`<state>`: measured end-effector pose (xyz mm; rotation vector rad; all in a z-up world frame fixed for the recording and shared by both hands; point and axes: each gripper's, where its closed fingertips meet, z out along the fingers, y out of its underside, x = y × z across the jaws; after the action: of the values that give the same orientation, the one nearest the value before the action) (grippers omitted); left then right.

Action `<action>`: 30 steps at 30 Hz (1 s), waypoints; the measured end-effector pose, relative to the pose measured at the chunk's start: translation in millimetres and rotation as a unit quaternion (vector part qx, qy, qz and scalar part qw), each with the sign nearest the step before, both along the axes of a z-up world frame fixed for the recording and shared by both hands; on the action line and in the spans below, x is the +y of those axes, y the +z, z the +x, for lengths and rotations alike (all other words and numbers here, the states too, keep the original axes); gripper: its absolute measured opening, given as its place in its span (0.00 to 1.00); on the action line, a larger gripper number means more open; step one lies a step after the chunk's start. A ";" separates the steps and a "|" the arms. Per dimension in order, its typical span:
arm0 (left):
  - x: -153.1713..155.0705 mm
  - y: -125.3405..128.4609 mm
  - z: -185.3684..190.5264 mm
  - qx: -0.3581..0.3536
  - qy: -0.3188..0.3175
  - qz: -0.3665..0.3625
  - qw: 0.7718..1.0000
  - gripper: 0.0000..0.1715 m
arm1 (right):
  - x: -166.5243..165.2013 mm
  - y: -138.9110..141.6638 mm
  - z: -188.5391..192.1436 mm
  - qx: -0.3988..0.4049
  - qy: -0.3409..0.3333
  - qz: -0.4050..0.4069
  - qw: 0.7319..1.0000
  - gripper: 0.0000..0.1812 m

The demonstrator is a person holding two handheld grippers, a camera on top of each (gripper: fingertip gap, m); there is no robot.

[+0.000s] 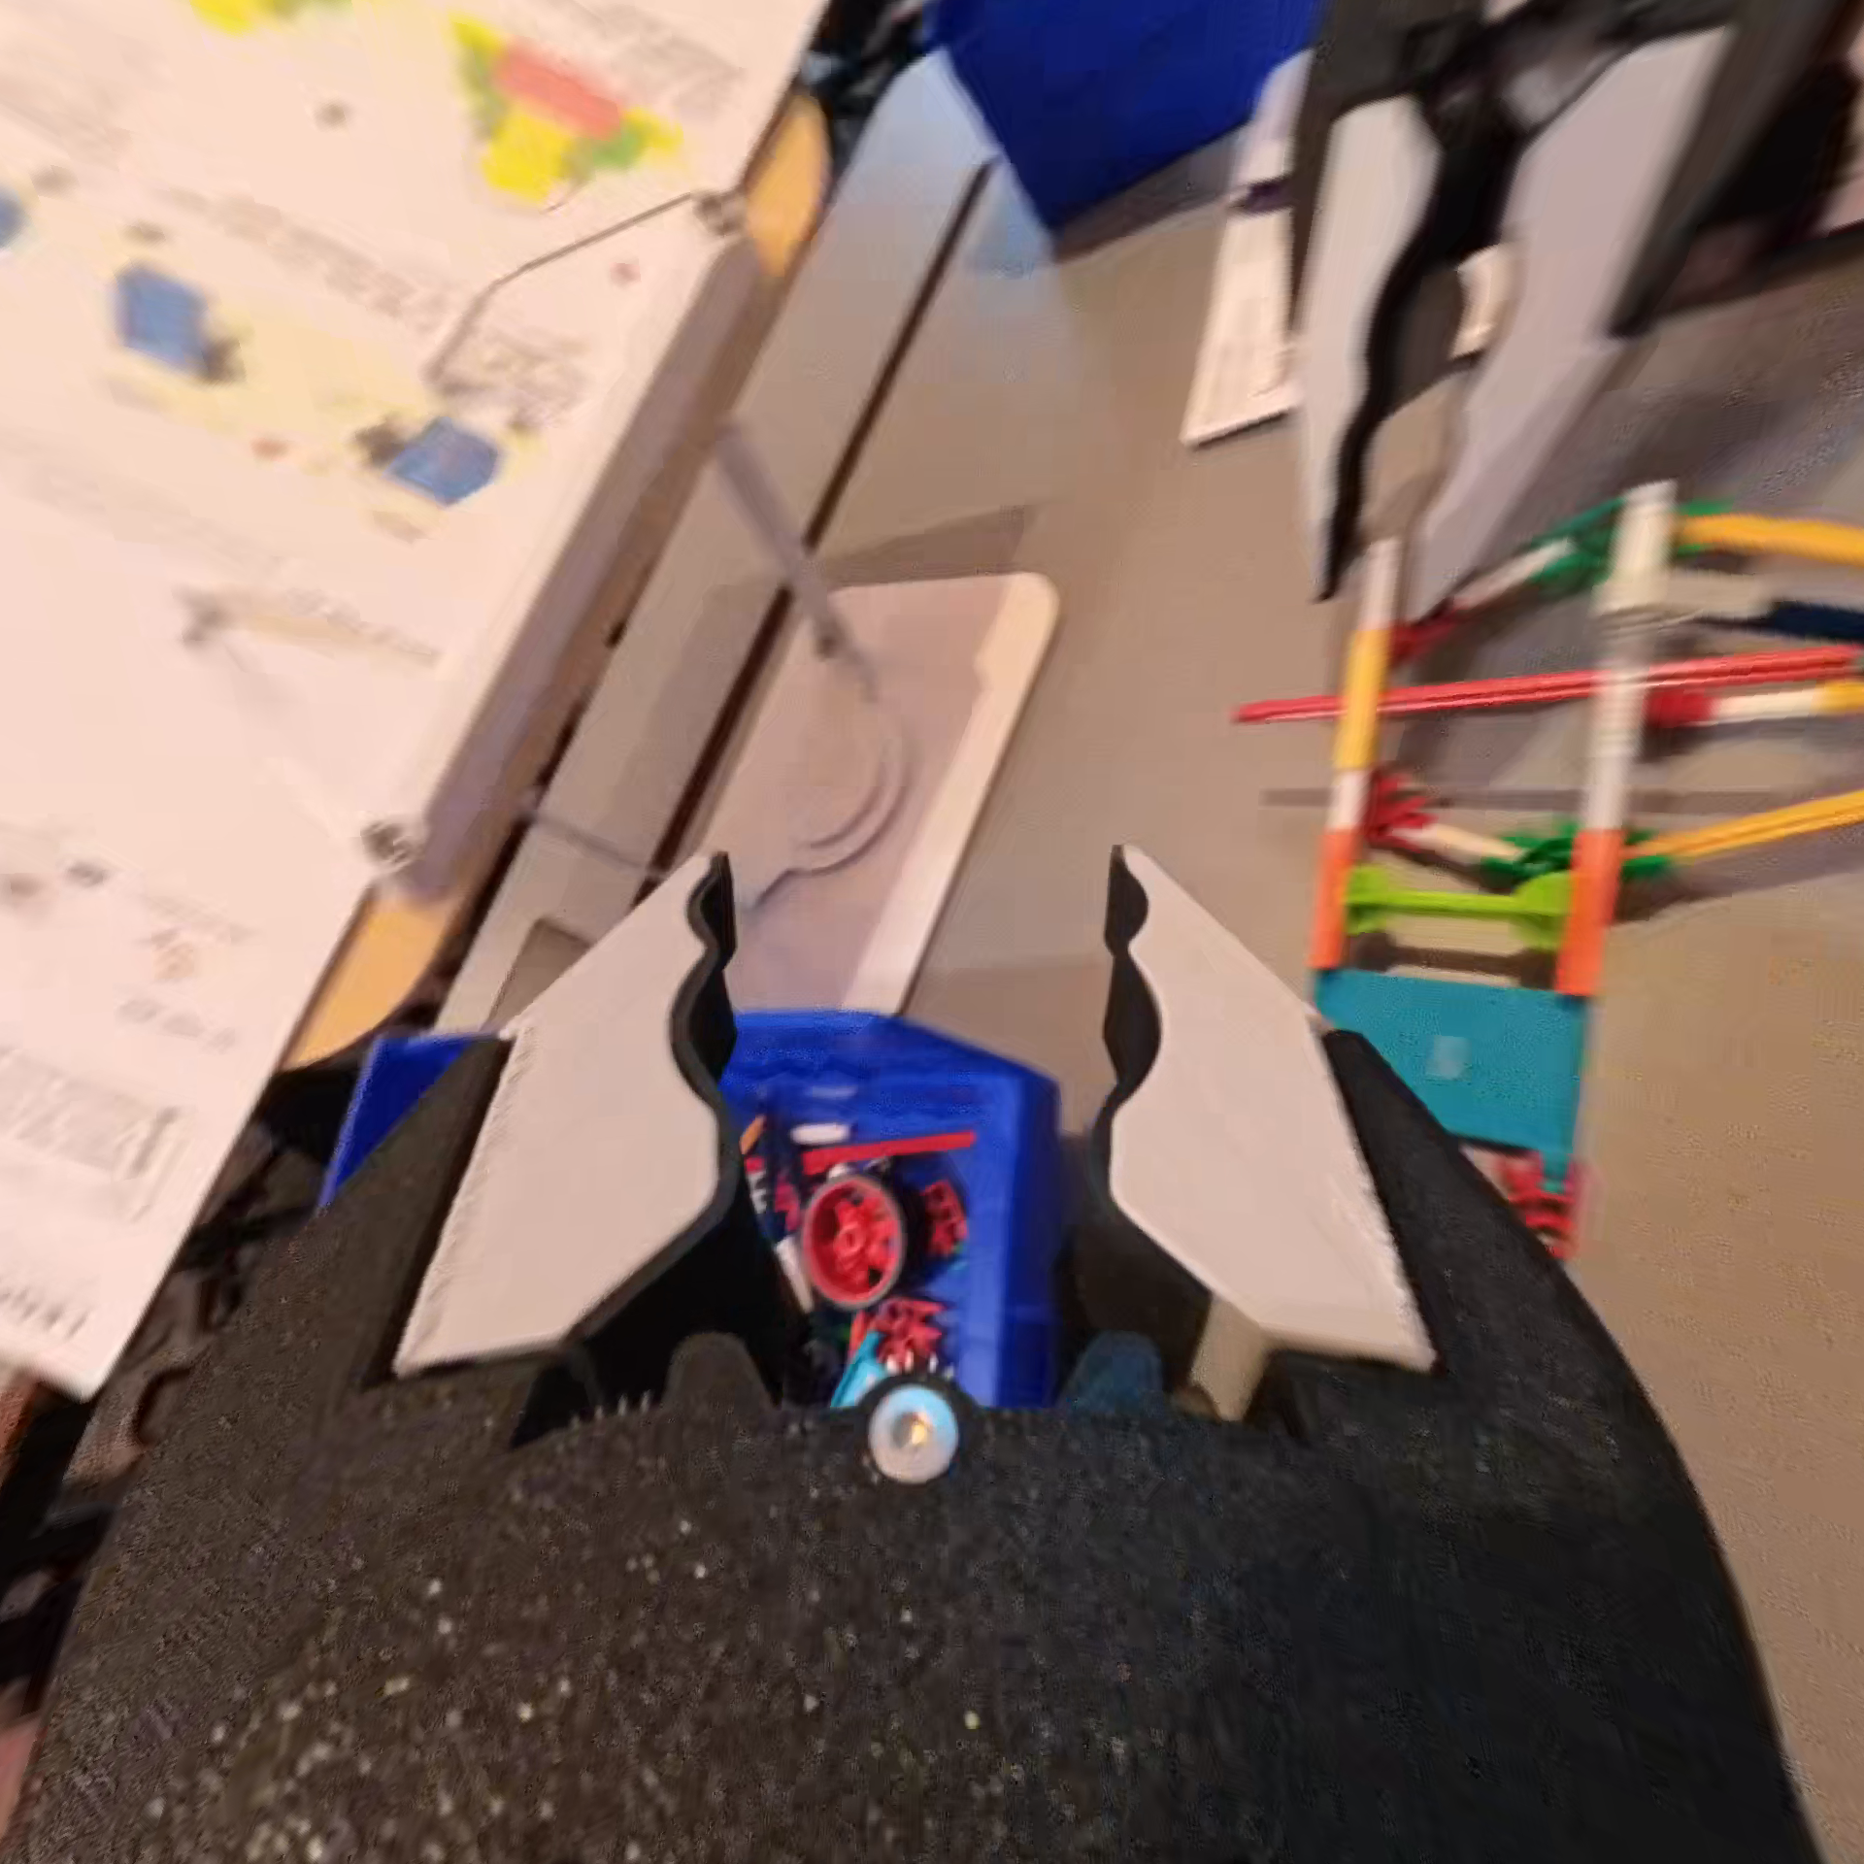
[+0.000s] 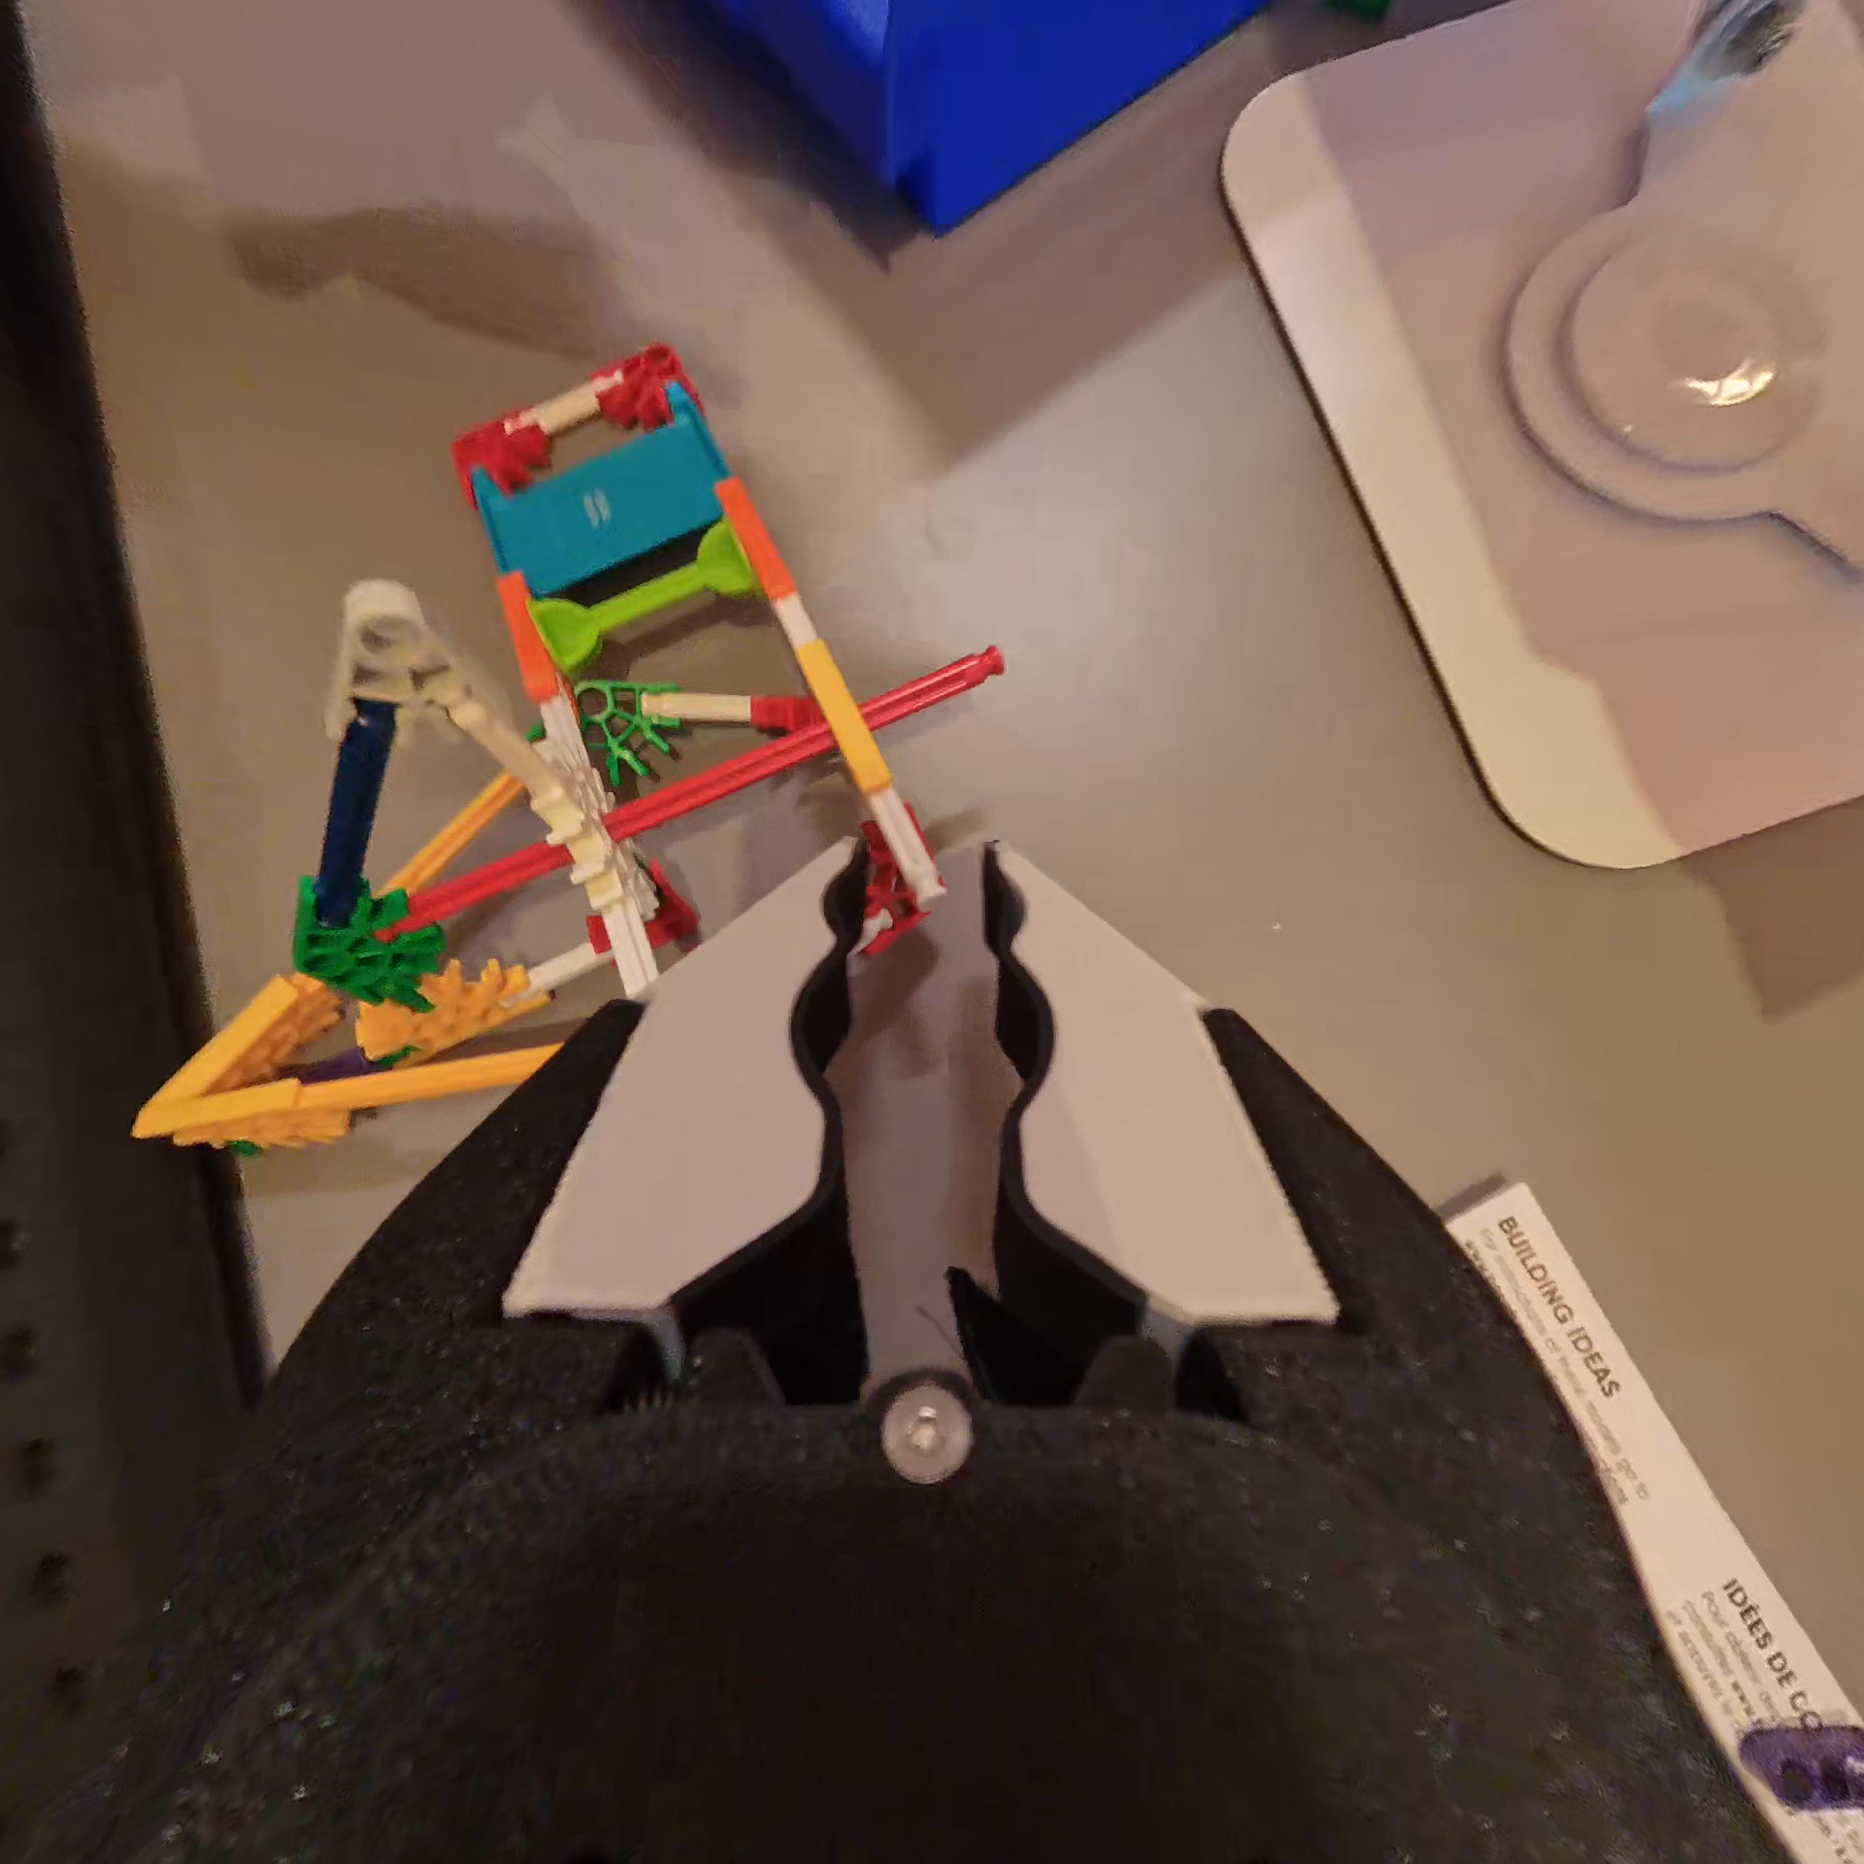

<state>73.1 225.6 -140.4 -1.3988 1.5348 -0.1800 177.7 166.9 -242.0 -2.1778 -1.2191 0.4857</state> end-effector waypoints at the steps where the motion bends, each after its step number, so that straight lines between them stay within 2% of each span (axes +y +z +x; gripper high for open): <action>1: -18.4 -9.8 15.0 0.012 -0.032 -0.014 0.999 0.40 | -0.8 -3.1 -1.6 -0.007 0.008 0.003 1.000 0.05; 3: -46.7 -40.4 37.0 0.059 -0.075 -0.044 0.994 0.38 | -3.0 -4.2 -6.4 -0.002 0.017 -0.001 1.000 0.05; 6: -56.3 -90.4 44.2 0.137 -0.075 -0.095 0.983 0.34 | -2.8 -6.5 -5.1 -0.010 0.017 0.000 1.000 0.04; 9: -59.0 -112.5 43.9 0.133 -0.075 -0.195 0.969 0.27 | -0.4 -2.7 -3.4 -0.037 0.026 0.039 0.998 0.03; 10: -59.1 -114.2 45.8 0.121 -0.075 -0.218 0.966 0.23 | -0.5 -1.4 -3.6 -0.050 0.034 0.055 0.997 0.02; 11: -58.2 -115.9 47.1 0.113 -0.071 -0.234 0.963 0.24 | -1.2 -0.6 -5.3 -0.058 0.045 0.071 0.995 0.02; 13: -53.1 -115.7 48.2 0.098 -0.065 -0.249 0.961 0.11 | -6.6 -2.9 -7.8 -0.073 0.065 0.079 0.992 0.02; 15: -50.4 -115.6 49.3 0.079 -0.063 -0.274 0.956 0.05 | -6.5 -2.6 -7.2 -0.085 0.067 0.092 0.990 0.02; 20: -56.6 -115.5 51.4 0.102 -0.087 -0.231 0.964 0.03 | 4.4 -8.3 -0.3 -0.156 0.043 0.124 0.979 0.05; 25: -49.7 -116.4 54.0 0.091 -0.082 -0.223 0.967 0.04 | -4.1 -11.1 -5.1 -0.138 0.067 0.110 0.982 0.02; 30: -50.0 -115.8 57.8 0.090 -0.108 -0.207 0.968 0.04 | -4.8 -20.4 -2.9 -0.148 0.069 0.088 0.983 0.02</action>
<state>130.9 175.7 -256.2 -1.5995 1.8761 -0.5452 174.8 162.1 -262.4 -2.0717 -1.5180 0.1039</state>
